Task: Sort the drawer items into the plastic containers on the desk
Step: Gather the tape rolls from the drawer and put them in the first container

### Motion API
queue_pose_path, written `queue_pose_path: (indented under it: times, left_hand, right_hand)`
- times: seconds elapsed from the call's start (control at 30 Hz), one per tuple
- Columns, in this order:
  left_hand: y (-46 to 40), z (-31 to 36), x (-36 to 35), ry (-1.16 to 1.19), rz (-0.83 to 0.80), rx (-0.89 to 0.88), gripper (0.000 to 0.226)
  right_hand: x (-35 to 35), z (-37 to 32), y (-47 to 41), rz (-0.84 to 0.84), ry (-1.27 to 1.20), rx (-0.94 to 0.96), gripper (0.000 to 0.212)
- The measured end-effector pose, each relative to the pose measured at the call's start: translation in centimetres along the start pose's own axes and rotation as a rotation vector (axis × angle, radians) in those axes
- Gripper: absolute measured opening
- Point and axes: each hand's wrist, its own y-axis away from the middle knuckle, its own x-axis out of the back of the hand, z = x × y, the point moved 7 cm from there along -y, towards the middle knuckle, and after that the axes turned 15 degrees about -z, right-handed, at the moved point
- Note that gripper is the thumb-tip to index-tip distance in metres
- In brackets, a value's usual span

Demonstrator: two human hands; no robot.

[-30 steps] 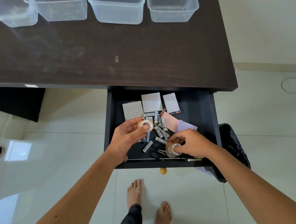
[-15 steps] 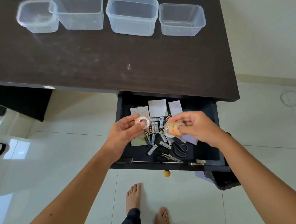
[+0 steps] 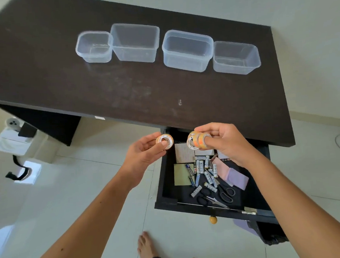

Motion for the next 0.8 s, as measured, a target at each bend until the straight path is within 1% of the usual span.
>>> queue_pose_path:
  times: [0.1, 0.33, 0.6, 0.7, 0.8]
  left_hand:
    - [-0.3, 3.0, 2.1, -0.018, 0.020, -0.019, 0.051]
    - [-1.5, 10.1, 6.7, -0.060, 0.092, -0.069, 0.052]
    - [-4.4, 16.3, 12.0, -0.045, 0.176, -0.103, 0.050]
    - [-5.8, 18.5, 14.1, -0.042, 0.200, -0.111, 0.055]
    - [-7.1, 21.0, 16.5, -0.035, 0.227, -0.143, 0.067]
  right_hand:
    - [-0.9, -2.4, -2.2, -0.010, -0.001, 0.009, 0.029]
    - [-3.3, -8.2, -8.5, -0.040, -0.067, 0.052, 0.028]
    - [-4.5, -14.9, -17.5, -0.081, -0.054, 0.100, 0.025]
    - [-4.6, -17.6, -20.9, -0.094, -0.032, 0.100, 0.023]
    - [-5.0, -19.8, -24.3, -0.120, -0.029, 0.103, 0.023]
